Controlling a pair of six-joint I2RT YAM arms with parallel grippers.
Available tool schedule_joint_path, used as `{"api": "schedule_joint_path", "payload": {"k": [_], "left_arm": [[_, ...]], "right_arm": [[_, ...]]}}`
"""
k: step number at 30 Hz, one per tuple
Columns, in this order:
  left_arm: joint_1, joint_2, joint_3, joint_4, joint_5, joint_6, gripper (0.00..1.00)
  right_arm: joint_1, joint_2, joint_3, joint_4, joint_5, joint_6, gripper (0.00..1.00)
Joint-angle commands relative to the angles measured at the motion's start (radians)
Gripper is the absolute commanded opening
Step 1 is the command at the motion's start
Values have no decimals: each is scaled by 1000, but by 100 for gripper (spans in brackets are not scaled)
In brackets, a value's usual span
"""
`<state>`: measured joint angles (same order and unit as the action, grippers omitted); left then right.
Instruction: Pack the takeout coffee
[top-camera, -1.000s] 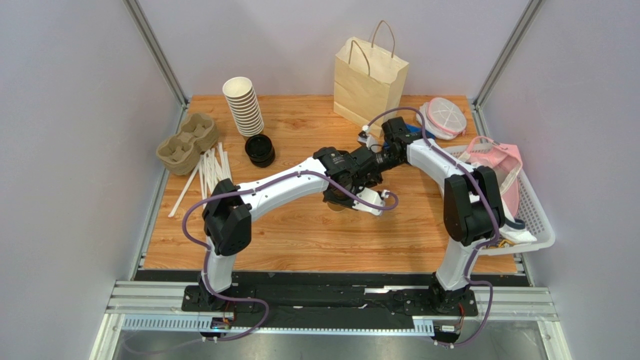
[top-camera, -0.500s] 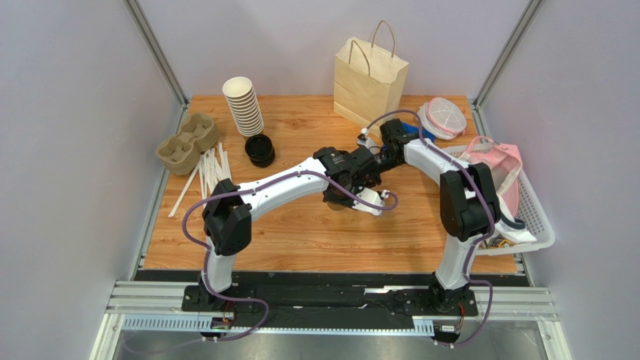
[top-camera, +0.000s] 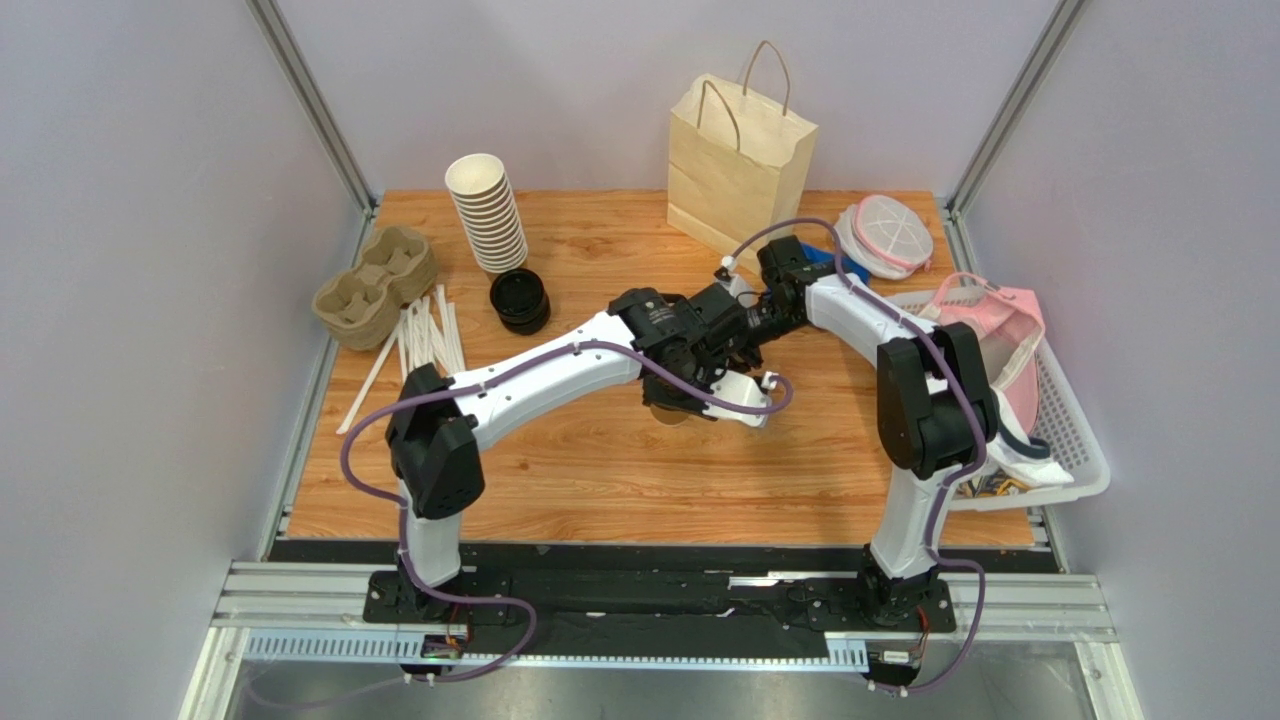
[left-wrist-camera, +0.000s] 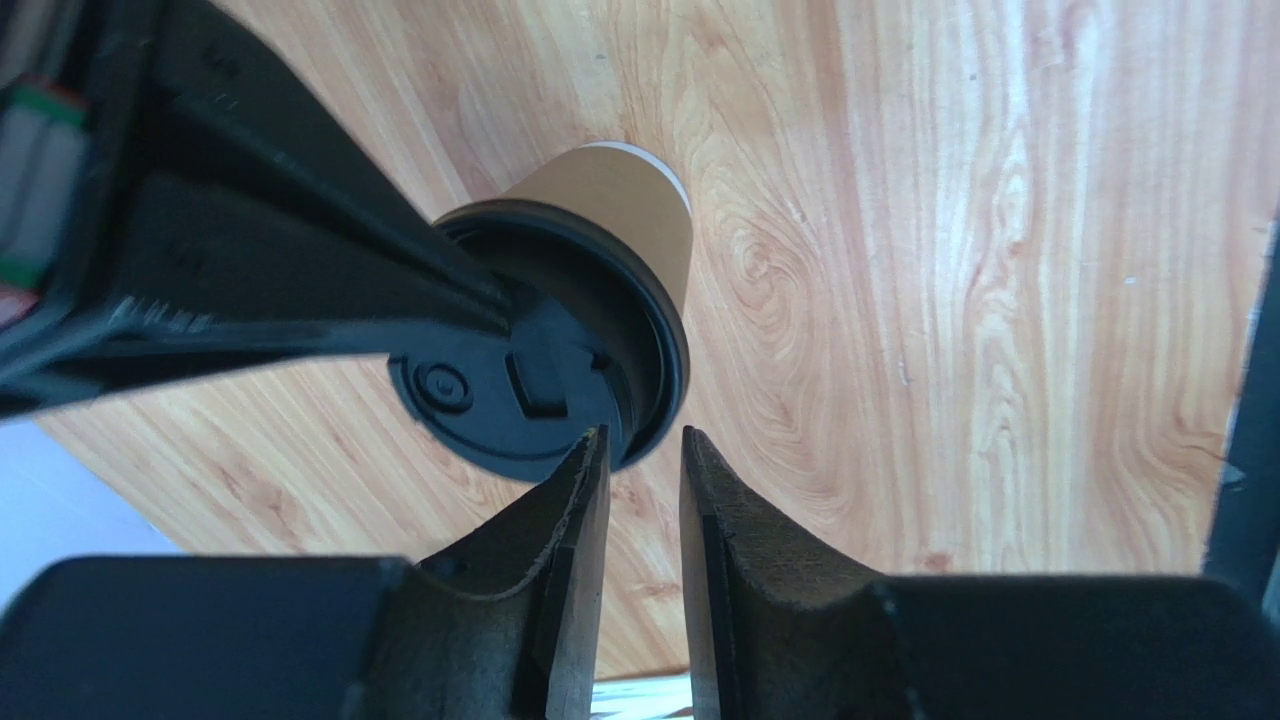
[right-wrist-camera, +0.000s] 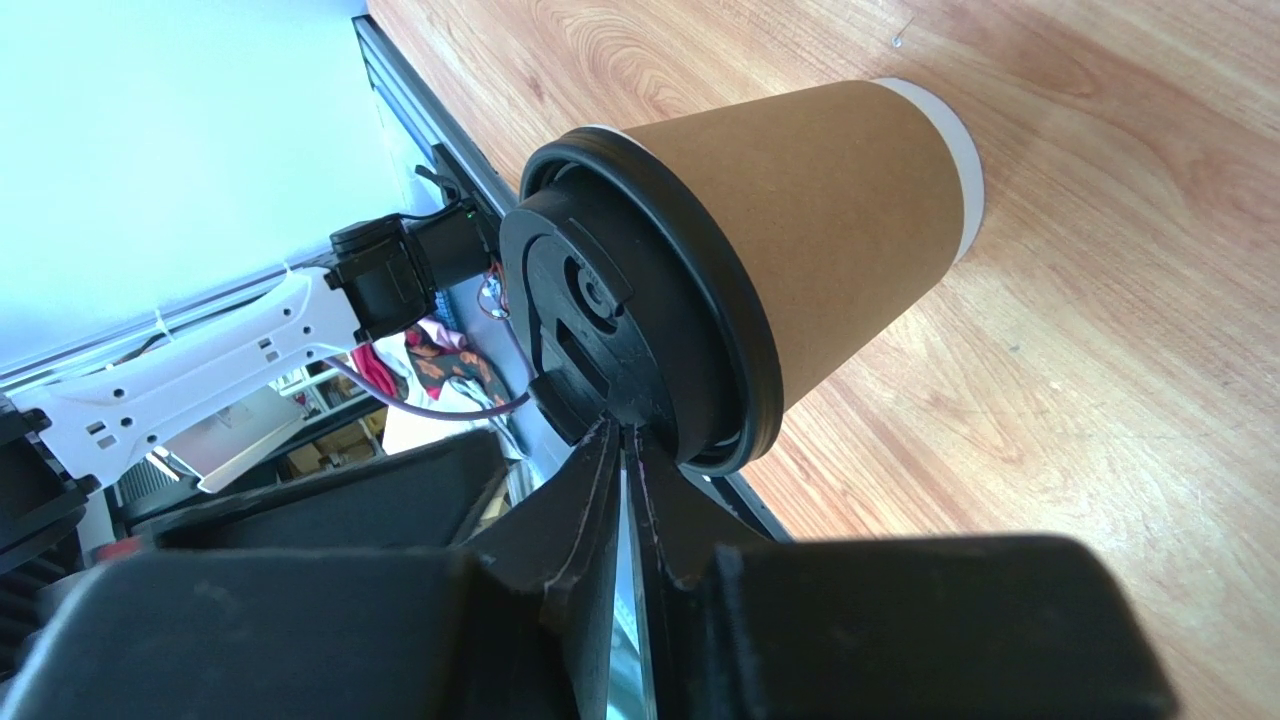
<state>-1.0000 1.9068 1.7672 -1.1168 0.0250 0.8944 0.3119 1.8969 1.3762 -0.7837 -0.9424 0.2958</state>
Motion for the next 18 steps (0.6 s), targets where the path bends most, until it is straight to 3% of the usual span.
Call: {"api": "schedule_joint_path", "payload": {"k": [1, 8, 12, 13, 15, 16, 18], "left_arm": [[-3, -123, 40, -32, 73, -43, 33], [72, -276, -35, 55, 219, -199, 34], [243, -318, -104, 190, 496, -513, 31], [320, -328, -126, 230, 629, -664, 30], [412, -333, -207, 375, 754, -831, 30], [434, -339, -237, 435, 859, -989, 30], [463, -348, -326, 599, 915, -1109, 30]], "right_arm": [[4, 34, 27, -8, 79, -29, 14], [4, 30, 34, -15, 71, -34, 14], [6, 27, 34, -17, 73, -35, 14], [6, 27, 34, -17, 73, -37, 14], [7, 27, 35, -17, 73, -37, 13], [7, 25, 37, -19, 74, -37, 13], [9, 24, 38, -22, 74, -38, 13]]}}
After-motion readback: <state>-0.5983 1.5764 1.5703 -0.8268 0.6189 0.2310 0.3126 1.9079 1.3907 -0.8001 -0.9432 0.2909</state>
